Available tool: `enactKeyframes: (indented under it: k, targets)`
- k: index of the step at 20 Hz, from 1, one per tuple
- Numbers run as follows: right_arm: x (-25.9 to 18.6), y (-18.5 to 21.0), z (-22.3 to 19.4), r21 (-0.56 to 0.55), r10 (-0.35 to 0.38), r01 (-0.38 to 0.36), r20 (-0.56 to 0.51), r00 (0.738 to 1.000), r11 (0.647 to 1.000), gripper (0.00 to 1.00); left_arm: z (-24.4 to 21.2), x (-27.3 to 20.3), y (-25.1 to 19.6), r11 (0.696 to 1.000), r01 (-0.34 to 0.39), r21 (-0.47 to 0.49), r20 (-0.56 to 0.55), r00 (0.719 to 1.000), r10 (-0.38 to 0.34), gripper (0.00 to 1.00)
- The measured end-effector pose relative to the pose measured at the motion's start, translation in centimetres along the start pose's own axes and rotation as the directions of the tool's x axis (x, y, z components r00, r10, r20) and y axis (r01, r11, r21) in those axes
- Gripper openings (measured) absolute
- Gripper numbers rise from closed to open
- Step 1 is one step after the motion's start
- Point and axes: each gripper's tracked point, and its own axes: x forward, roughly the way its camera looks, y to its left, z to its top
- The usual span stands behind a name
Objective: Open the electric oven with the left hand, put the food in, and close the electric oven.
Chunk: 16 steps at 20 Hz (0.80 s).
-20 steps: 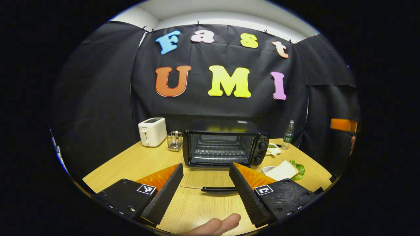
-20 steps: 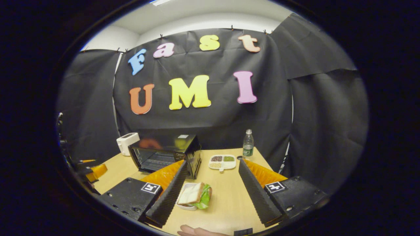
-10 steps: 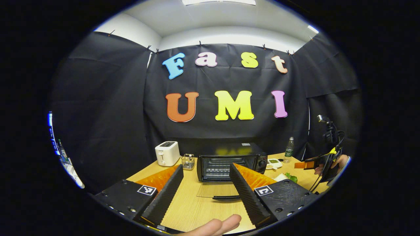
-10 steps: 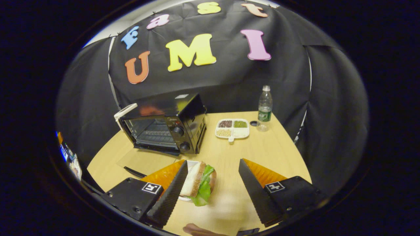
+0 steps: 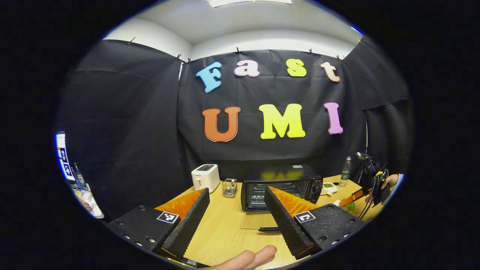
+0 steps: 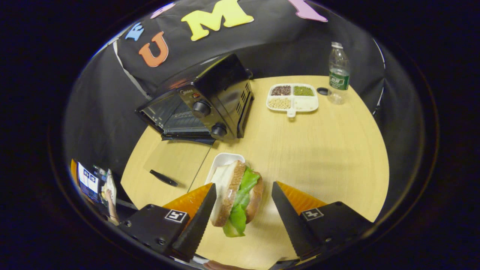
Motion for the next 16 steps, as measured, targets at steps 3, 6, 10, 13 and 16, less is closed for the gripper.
enactKeyframes:
  k: [3,6,10,13,16]
  targets:
    - [1.1,0.7,-0.5,0.133,0.138,-0.127,-0.078,0.987,0.983,0.82,0.3,-0.2,-1.5,1.0,0.028,0.013,0.004,1.0,-0.029,0.96]
    - [1.1,1.0,-0.7,0.22,0.203,-0.175,-0.11,0.973,0.96,0.68,0.3,-0.4,-1.7,0.999,0.022,0.043,0.002,1.0,-0.022,0.96]
    - [0.3,1.9,-1.0,0.212,0.197,-0.17,-0.114,0.974,0.962,0.52,0.8,-1.5,-1.3,0.999,0.022,0.025,0.009,1.0,-0.022,0.96]
    - [-0.5,2.4,-1.6,0.23,0.17,-0.139,-0.119,0.978,0.963,0.42,1.0,-2.6,-0.9,1.0,0.027,0.01,0.02,0.999,-0.027,0.96]
    - [-1.6,2.8,-1.7,0.25,0.141,-0.115,-0.087,0.986,0.961,0.4,1.3,-4.0,-0.5,0.999,0.039,-0.015,0.035,0.999,-0.039,0.96]
